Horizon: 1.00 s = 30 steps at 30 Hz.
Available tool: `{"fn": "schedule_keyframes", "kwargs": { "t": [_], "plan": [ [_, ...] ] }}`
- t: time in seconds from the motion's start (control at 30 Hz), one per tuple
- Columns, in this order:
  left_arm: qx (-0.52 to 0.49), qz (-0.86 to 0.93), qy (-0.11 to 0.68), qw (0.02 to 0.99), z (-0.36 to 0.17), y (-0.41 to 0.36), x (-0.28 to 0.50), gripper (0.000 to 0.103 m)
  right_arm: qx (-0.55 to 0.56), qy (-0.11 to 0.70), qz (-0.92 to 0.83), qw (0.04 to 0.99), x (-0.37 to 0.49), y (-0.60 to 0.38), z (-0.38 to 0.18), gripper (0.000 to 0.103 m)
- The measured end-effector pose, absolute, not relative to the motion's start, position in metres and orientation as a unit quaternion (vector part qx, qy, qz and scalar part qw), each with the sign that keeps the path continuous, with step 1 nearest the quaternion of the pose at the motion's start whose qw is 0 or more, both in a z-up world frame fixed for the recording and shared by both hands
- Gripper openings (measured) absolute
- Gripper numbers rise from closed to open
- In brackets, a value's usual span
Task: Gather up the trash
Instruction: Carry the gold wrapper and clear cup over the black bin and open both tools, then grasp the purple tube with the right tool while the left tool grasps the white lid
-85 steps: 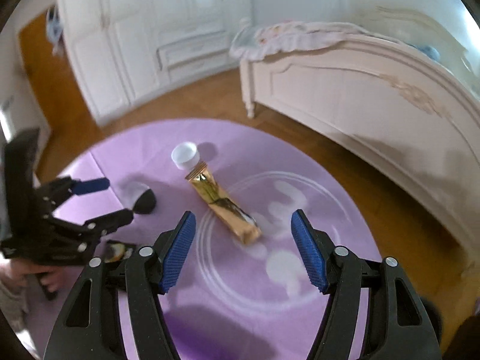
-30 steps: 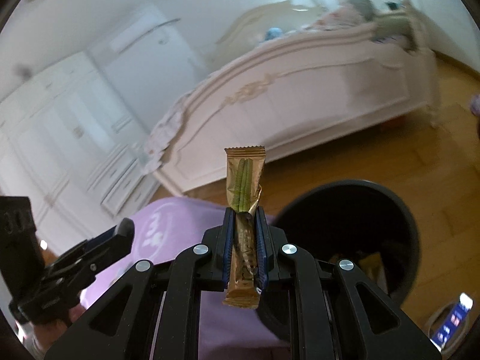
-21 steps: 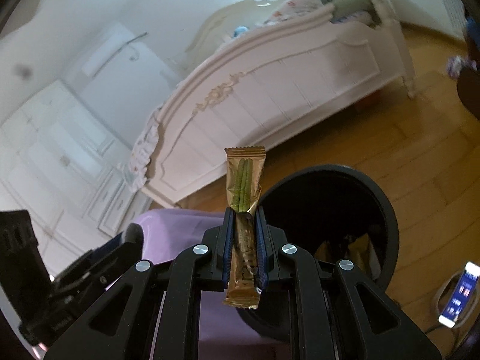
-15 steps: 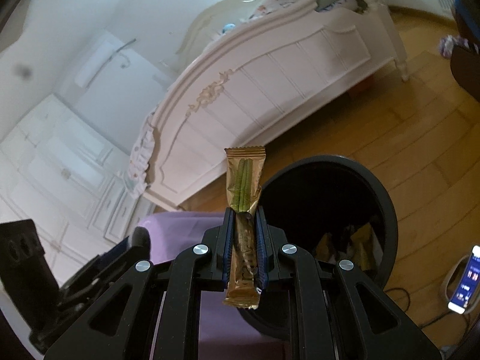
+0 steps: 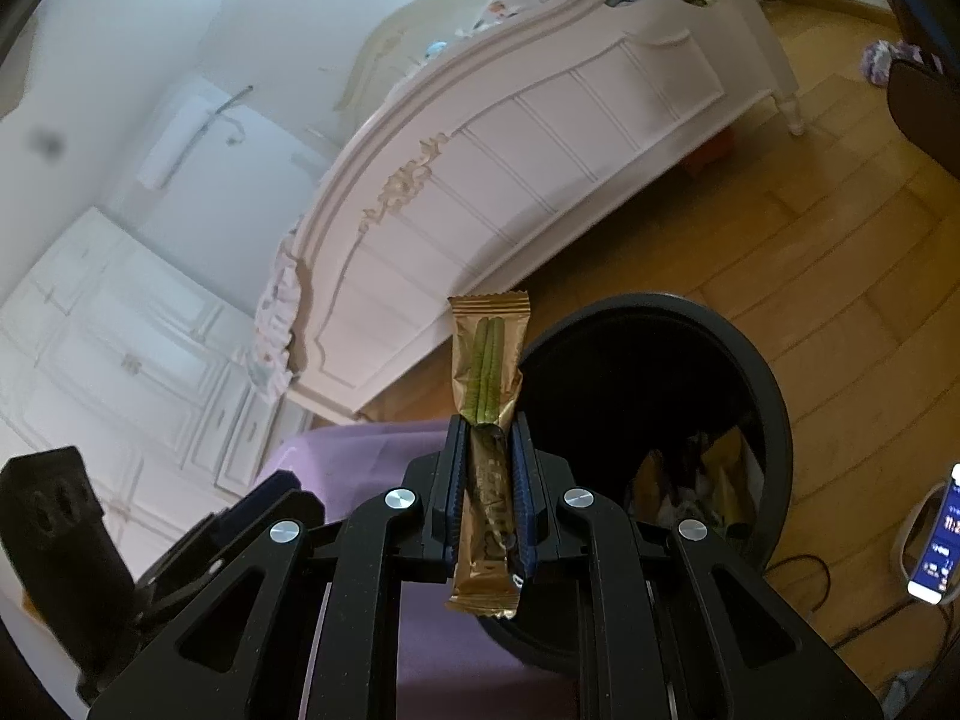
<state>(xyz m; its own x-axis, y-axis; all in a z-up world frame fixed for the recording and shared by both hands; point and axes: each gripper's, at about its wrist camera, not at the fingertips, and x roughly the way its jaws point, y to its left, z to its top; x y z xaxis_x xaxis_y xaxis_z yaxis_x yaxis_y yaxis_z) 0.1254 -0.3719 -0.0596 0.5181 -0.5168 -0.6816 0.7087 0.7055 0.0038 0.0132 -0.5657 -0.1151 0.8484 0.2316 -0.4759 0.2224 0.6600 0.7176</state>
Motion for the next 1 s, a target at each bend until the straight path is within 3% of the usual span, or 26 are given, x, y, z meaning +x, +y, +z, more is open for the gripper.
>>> {"fn": "schedule_keyframes", "kwargs": {
  "t": [0.13, 0.2, 0.4, 0.67, 1.0],
  "plan": [
    [0.145, -0.348, 0.337, 0.863, -0.062, -0.373, 0.125, 0.066, 0.421, 0.267, -0.006, 0.867, 0.009, -0.567, -0.115, 0.065],
    [0.148, -0.343, 0.331, 0.866, -0.061, -0.372, 0.123, 0.072, 0.426, 0.259, -0.011, 0.867, 0.006, -0.568, -0.115, 0.071],
    [0.147, -0.34, 0.322, 0.871, -0.054, -0.363, 0.119, 0.078, 0.424, 0.262, -0.013, 0.867, 0.007, -0.566, -0.114, 0.071],
    [0.13, -0.321, 0.315, 0.884, -0.042, -0.32, 0.123, 0.078, 0.386, 0.278, -0.013, 0.88, 0.015, -0.548, -0.104, 0.071],
    [0.047, -0.187, 0.332, 0.923, -0.031, -0.173, 0.174, 0.078, 0.241, 0.299, 0.127, 0.915, 0.055, -0.437, -0.058, 0.071]
  ]
}}
